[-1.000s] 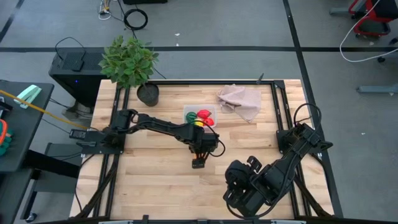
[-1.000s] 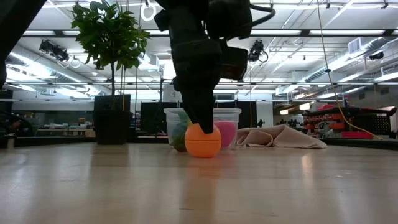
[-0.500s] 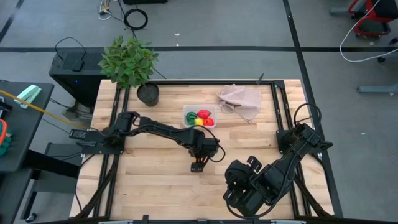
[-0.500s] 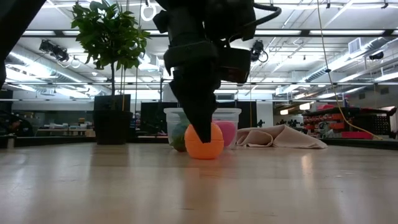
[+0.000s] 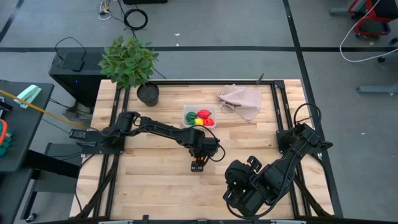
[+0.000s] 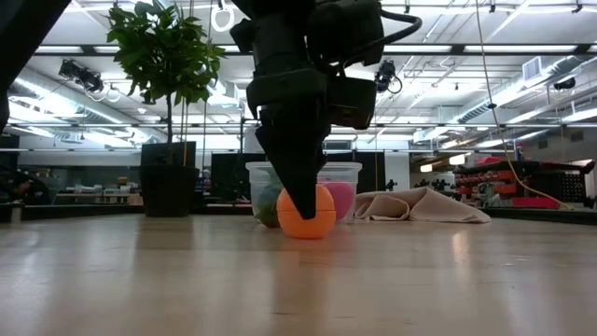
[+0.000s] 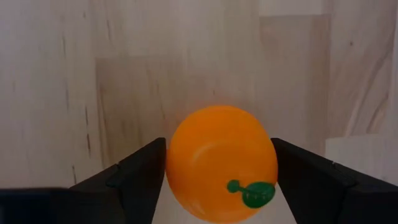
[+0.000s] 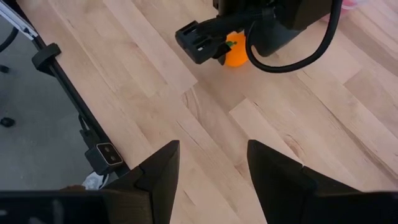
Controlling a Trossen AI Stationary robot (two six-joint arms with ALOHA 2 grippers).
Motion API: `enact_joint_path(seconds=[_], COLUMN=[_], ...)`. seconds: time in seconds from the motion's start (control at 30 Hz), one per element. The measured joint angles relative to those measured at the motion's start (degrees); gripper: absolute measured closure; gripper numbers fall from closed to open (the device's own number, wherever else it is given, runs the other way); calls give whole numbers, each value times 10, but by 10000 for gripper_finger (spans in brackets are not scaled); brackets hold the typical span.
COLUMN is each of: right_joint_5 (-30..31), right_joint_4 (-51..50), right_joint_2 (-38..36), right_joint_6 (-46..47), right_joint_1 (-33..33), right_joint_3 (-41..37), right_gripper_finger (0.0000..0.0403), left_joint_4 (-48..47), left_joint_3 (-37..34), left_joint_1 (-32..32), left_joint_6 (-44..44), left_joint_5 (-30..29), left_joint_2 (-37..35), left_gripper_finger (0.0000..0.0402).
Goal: Pick and placing Produce into tupperware
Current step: Put the orange into the transparent container
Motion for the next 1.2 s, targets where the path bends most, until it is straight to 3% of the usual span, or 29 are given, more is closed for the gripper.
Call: enact_joint_path(seconds=[0.2, 0.47, 0.7, 1.0, 1.2], right_joint_5=[0, 0, 0, 0, -3], right_joint_4=[0, 0, 0, 0, 0], right_joint_2=[0, 0, 0, 0, 0], right_joint_6=[0, 0, 0, 0, 0], right_joint_1=[0, 0, 0, 0, 0], right_joint_3=[0, 0, 0, 0, 0], right_gripper_finger=[208, 208, 208, 208, 208], left_joint_4=[0, -1, -23, -121, -209], left_joint_3=[0, 0, 4, 74, 148], left_joint_1=[0, 0, 0, 0, -1], left_joint_6=[1, 6, 8, 11, 34], left_joint_5=[-2, -12, -13, -13, -9], left_joint_2=[0, 0, 0, -1, -1], left_gripper_finger=[145, 122, 147, 120, 159])
